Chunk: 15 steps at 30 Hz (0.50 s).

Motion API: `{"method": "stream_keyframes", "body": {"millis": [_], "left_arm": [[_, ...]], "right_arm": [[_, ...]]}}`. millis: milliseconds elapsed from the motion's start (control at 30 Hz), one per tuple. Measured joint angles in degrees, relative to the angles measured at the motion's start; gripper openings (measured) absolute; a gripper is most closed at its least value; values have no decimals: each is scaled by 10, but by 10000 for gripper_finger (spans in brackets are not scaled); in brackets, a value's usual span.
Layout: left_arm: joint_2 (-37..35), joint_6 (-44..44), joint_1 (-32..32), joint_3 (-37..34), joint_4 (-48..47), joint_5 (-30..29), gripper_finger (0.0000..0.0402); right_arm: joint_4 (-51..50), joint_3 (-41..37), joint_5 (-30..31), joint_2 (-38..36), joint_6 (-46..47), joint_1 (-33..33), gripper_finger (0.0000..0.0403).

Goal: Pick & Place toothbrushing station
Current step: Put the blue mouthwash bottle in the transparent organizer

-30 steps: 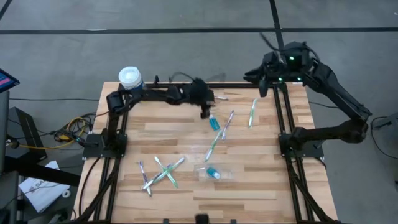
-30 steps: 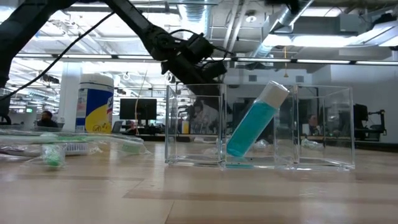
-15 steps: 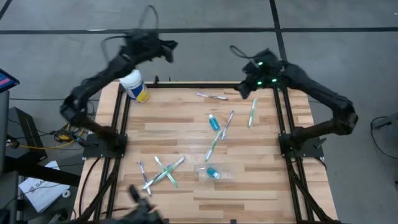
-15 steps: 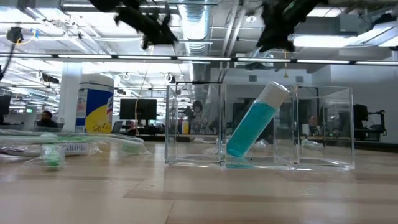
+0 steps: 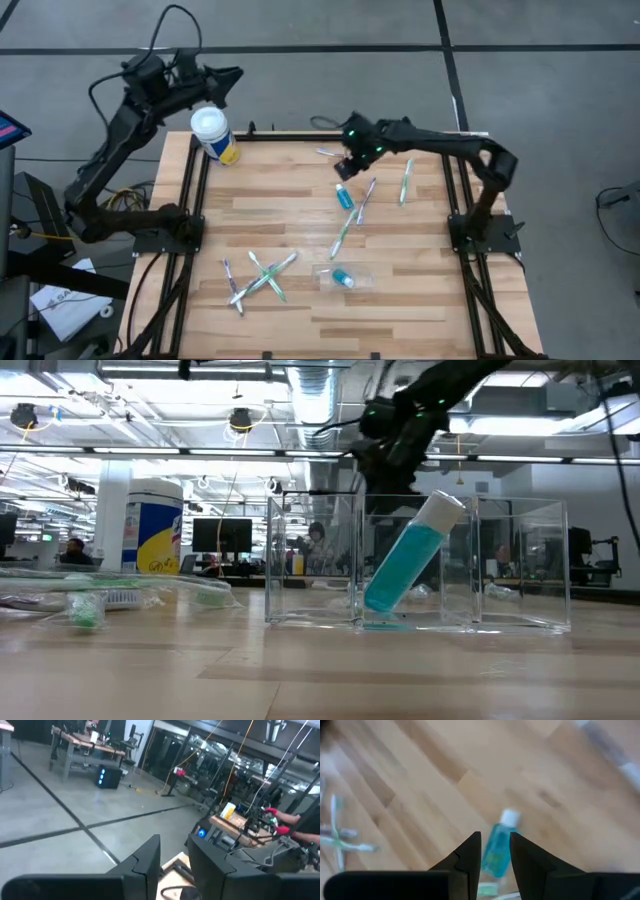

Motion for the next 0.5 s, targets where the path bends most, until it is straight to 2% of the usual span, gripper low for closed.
{"method": "stream_keyframes", "body": {"millis": [200,500], "left_arm": [[-14,24,-4,0,-58,0,94],[-8,66,-3,0,-96,19,94]], "right_arm": [[-52,28,32,53,48,34,93],[-17,28,77,63,127,57,93]]}}
